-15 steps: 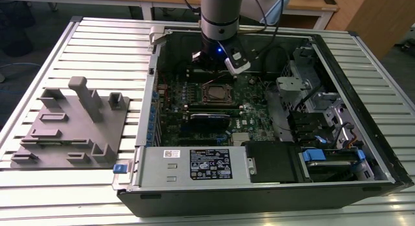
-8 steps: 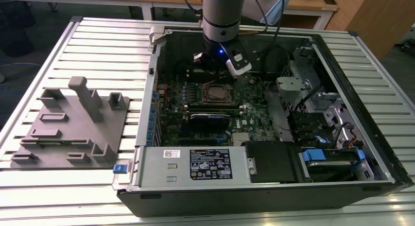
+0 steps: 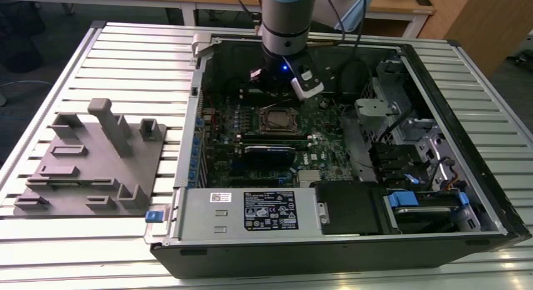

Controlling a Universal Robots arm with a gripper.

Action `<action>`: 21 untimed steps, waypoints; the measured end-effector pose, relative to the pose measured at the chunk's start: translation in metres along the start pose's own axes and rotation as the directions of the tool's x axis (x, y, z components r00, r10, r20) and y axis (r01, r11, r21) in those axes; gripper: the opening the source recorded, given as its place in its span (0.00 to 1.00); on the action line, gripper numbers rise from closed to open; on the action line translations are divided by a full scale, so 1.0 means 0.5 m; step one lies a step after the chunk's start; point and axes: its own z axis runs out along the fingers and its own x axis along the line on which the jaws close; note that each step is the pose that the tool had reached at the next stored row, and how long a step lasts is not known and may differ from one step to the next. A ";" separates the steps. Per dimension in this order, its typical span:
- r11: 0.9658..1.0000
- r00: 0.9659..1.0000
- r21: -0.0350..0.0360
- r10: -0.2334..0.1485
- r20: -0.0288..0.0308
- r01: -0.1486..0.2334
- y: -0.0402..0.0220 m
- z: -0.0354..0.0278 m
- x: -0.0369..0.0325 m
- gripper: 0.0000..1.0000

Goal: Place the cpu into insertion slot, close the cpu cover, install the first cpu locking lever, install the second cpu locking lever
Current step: 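Install the first cpu locking lever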

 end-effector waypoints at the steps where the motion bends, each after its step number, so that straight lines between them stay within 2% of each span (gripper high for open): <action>1: 1.000 1.000 0.000 0.002 0.001 -0.002 0.000 0.001 -0.001 0.10; 3: 1.000 1.000 0.002 0.011 0.003 -0.011 0.000 0.002 -0.001 0.10; 6: 0.999 0.999 0.005 0.040 0.010 -0.040 0.000 0.004 -0.001 0.10; 10: 0.996 0.996 0.008 0.084 0.019 -0.085 0.001 0.006 -0.001 0.10; 15: 0.996 0.996 0.008 0.086 0.020 -0.086 0.001 0.006 -0.001 0.10; 21: 0.995 0.995 0.009 0.100 0.023 -0.100 0.009 0.008 -0.001 0.10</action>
